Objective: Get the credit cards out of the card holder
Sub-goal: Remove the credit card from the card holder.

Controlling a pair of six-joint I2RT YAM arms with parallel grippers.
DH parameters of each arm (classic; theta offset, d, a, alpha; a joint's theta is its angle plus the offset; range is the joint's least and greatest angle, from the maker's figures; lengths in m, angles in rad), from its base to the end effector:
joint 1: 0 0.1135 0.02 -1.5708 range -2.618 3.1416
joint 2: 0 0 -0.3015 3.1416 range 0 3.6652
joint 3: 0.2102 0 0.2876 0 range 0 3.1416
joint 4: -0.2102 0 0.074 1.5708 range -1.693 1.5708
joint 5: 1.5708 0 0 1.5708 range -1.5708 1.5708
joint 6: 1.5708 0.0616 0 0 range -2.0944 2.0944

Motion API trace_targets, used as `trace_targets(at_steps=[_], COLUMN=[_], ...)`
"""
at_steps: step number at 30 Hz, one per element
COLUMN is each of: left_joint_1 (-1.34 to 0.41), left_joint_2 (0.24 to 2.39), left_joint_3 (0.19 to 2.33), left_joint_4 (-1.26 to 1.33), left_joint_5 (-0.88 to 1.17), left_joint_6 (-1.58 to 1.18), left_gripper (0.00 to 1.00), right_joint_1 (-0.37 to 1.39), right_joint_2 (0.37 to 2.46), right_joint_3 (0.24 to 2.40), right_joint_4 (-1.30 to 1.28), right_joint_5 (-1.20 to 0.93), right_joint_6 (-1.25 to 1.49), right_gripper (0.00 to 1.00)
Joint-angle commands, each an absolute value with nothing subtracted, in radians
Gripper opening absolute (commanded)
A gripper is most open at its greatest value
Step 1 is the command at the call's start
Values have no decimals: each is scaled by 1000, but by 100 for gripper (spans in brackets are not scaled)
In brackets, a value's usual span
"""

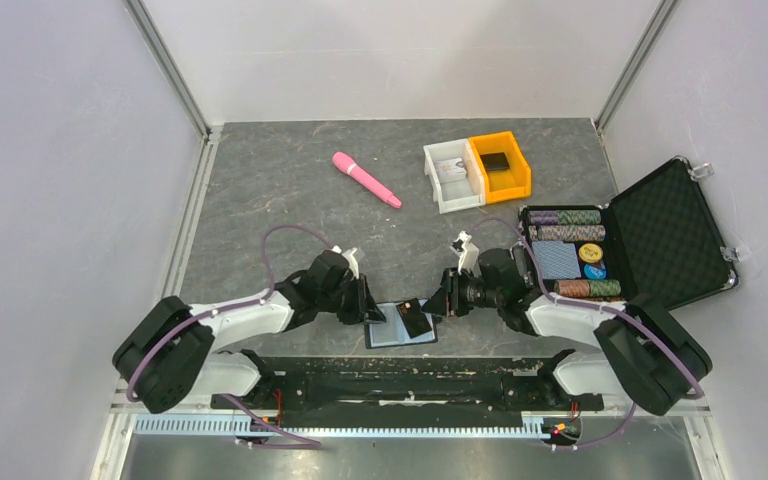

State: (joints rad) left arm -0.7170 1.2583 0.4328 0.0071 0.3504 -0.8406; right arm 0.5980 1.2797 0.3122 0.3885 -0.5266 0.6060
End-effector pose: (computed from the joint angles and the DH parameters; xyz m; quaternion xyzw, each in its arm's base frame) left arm 0.1763 -0.1817 0.1381 0.0074 0.9180 -0.3695 0.1436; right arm 0.1883 0.1658 0.1351 -0.1204 0.8497 0.4488 0.2490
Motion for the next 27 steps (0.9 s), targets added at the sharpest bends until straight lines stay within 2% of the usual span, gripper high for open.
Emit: trace_targets(at_steps=[1,9,19,27], left_joint_1=[-744,-778,-792,-796], left_joint_2=[1318,1452,1576,1594], left_joint_3=[496,518,509,505], left_joint_4=[136,235,331,338], left_joint_5=[389,391,405,406], left_joint_6=[-869,-889,-908,-910], left_gripper=[19,14,13,12], right_joint_1=[595,595,596,595], right_joint_2=[1339,1407,1457,1485], right_joint_3=[362,378,345,324], right_joint_4=[389,401,457,559], right_joint_5=[-528,-537,-575,-641], right_joint_6=[553,529,555,628], right_gripper=[31,33,33,33])
